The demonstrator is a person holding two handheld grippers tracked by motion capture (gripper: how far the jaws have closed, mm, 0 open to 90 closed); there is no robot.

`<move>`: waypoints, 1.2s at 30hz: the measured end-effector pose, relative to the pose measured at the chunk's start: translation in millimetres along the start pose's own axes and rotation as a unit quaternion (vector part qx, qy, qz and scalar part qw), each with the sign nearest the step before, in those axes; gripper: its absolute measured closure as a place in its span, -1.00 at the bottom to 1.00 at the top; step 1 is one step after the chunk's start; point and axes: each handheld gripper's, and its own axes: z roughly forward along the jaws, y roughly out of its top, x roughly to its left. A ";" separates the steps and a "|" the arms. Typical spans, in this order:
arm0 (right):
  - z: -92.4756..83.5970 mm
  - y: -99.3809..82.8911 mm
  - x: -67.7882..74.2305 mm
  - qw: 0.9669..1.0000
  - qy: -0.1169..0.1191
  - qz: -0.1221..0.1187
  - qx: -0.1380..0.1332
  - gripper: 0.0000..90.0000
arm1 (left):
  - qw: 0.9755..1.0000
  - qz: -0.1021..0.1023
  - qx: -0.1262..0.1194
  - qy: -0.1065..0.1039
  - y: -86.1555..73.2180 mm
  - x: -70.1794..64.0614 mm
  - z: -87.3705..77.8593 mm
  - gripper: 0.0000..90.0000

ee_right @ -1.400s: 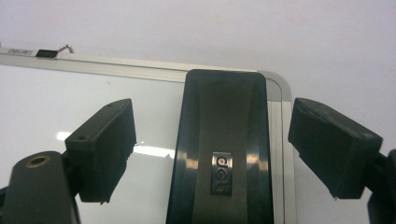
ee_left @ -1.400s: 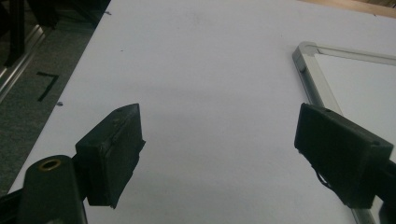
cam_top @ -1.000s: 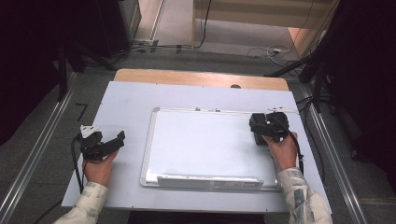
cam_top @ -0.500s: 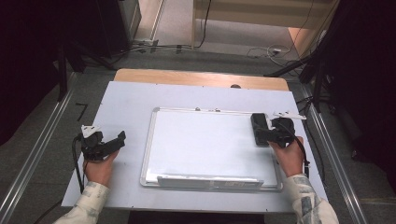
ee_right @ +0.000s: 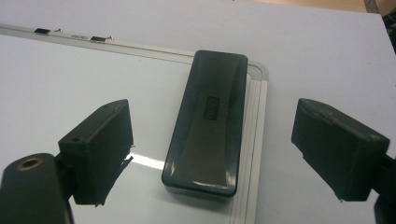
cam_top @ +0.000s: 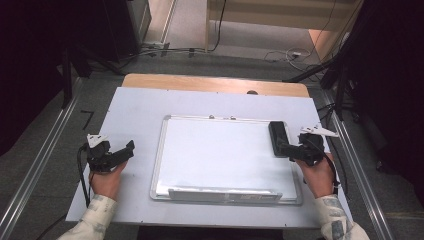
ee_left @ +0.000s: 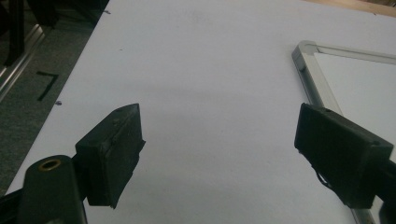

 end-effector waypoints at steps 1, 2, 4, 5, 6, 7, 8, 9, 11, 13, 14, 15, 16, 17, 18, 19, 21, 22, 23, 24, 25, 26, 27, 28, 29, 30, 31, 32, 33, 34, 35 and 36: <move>-1.2 -1.1 -1.4 1.000 -0.002 0.000 -0.002 -0.75 | 1.000 0.000 0.000 0.000 0.0 0.0 0.0 -0.65; -2.6 -2.1 -2.4 1.000 -0.001 0.002 -0.001 -0.75 | 1.000 0.001 0.000 0.001 0.0 -0.1 -0.1 -0.65; -4.5 -4.0 -4.0 1.000 -0.002 0.002 -0.003 -0.75 | 1.000 0.000 0.000 0.001 0.0 0.0 -0.1 -0.65; -5.9 -5.3 -4.6 1.000 -0.003 0.003 -0.003 -0.75 | 1.000 0.000 0.000 0.002 0.0 0.0 -0.1 -0.65; -7.0 -6.4 -5.3 1.000 -0.004 0.001 -0.004 -0.75 | 1.000 0.000 0.000 0.001 0.0 -0.1 0.0 -0.65; -8.4 -7.3 -5.6 1.000 -0.004 0.003 -0.004 -0.75 | 1.000 0.001 -0.001 0.001 -0.1 -0.2 0.1 -0.65; -9.8 -8.1 -6.2 1.000 -0.003 0.002 -0.004 -0.75 | 1.000 0.002 0.000 0.000 -0.1 -0.3 0.1 -0.65; -11.2 -9.0 -6.5 1.000 -0.002 0.001 -0.006 -0.76 | 1.000 0.001 0.000 0.000 -0.1 -0.5 0.1 -0.65; -14.2 -10.5 -7.3 1.000 -0.002 0.001 -0.007 -0.76 | 1.000 0.002 0.000 0.001 -0.1 -0.6 0.0 -0.65; -16.8 -12.1 -8.3 1.000 -0.002 0.001 -0.010 -0.76 | 1.000 0.002 0.000 0.001 -0.1 -0.5 0.1 -0.65; -17.6 -12.9 -8.6 1.000 -0.002 0.002 -0.009 -0.76 | 1.000 0.002 0.000 0.001 -0.1 -0.5 0.0 -0.65; -18.4 -13.7 -9.5 1.000 -0.002 0.001 -0.010 -0.76 | 1.000 0.002 0.000 0.001 -0.1 -0.6 -0.1 -0.65; -19.3 -14.5 -9.9 1.000 -0.002 0.002 -0.009 -0.76 | 1.000 0.002 0.000 0.002 0.0 -0.6 -0.3 -0.65; -20.1 -15.3 -10.5 1.000 -0.002 0.003 -0.009 -0.76 | 1.000 0.003 0.000 0.002 0.1 -0.5 -0.4 -0.65; -20.9 -16.1 -11.1 1.000 -0.002 0.003 -0.010 -0.76 | 1.000 0.002 -0.001 0.002 0.1 -0.5 -0.4 -0.65; -21.8 -16.9 -11.8 1.000 -0.003 0.003 -0.011 -0.76 | 1.000 0.002 -0.002 0.002 0.1 -0.4 -0.3 -0.65; -24.0 -18.6 -13.3 1.000 -0.003 0.005 -0.011 -0.76 | 1.000 0.001 -0.002 0.002 0.1 -0.2 -0.2 -0.65; -25.0 -19.7 -14.1 1.000 -0.003 0.006 -0.011 -0.76 | 1.000 0.001 -0.002 0.002 0.1 -0.2 -0.2 -0.65; -25.9 -20.5 -14.6 1.000 -0.004 0.007 -0.011 -0.76 | 1.000 0.001 -0.002 0.002 0.1 -0.2 -0.2 -0.65; -27.3 -22.0 -15.9 1.000 -0.006 0.008 -0.010 -0.76 | 1.000 0.002 -0.001 0.002 0.1 -0.2 -0.2 -0.65; -28.3 -23.3 -16.9 1.000 -0.007 0.009 -0.011 -0.76 | 1.000 0.002 -0.001 0.002 0.1 -0.2 -0.3 -0.65; -29.4 -24.6 -18.2 1.000 -0.009 0.010 -0.011 -0.76 | 1.000 0.002 -0.001 0.001 0.2 -0.2 -0.2 -0.65; -30.3 -26.0 -19.5 1.000 -0.010 0.011 -0.010 -0.76 | 1.000 0.002 -0.001 0.001 0.2 -0.2 -0.2 -0.65; -30.8 -27.4 -21.0 1.000 -0.011 0.012 -0.008 -0.76 | 1.000 0.002 -0.001 0.001 0.2 -0.2 -0.3 -0.65; -31.2 -28.6 -22.2 1.000 -0.012 0.013 -0.007 -0.76 | 1.000 0.003 0.000 0.001 0.2 -0.4 -0.5 -0.65; -31.9 -30.5 -24.2 1.000 -0.012 0.015 -0.007 -0.76 | 1.000 0.002 -0.001 0.001 0.2 -0.5 -0.4 -0.65; -32.8 -31.8 -25.6 1.000 -0.013 0.016 -0.006 -0.76 | 1.000 0.002 -0.001 0.001 0.1 -0.5 -0.6 -0.65; -33.8 -32.8 -26.9 1.000 -0.015 0.017 -0.006 -0.76 | 1.000 0.003 -0.001 0.002 0.1 -0.5 -0.6 -0.65; -34.6 -34.0 -28.0 1.000 -0.016 0.019 -0.005 -0.76 | 1.000 0.002 0.000 0.002 0.2 -0.4 -0.5 -0.65; -35.5 -35.1 -29.3 1.000 -0.015 0.020 -0.006 -0.76 | 1.000 0.003 0.000 0.001 0.2 -0.3 -0.5 -0.65; -36.0 -36.0 -30.3 1.000 -0.016 0.021 -0.006 -0.76 | 1.000 0.002 0.000 0.002 0.2 -0.5 -0.5 -0.65; -36.9 -37.4 -32.0 1.000 -0.016 0.024 -0.006 -0.76 | 1.000 0.002 -0.001 0.001 0.2 -0.7 -0.4 -0.65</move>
